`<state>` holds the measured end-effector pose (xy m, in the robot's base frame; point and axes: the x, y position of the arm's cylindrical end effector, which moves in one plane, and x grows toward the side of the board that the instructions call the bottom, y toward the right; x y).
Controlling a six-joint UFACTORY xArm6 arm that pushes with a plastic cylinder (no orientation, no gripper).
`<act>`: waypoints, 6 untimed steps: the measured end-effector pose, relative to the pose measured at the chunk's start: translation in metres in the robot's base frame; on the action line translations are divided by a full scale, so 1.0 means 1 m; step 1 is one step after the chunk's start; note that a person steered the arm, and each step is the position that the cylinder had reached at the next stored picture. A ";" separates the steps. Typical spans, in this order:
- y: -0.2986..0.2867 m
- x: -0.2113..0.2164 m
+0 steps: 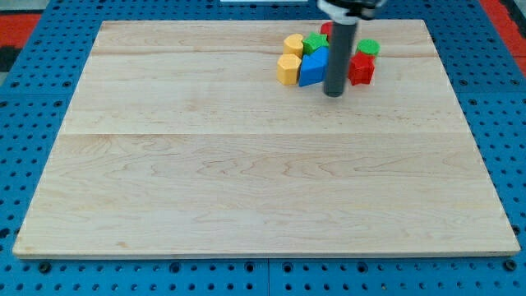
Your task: Move your arm towards the red star
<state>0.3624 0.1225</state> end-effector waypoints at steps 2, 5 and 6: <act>0.085 -0.009; 0.067 -0.045; 0.042 -0.042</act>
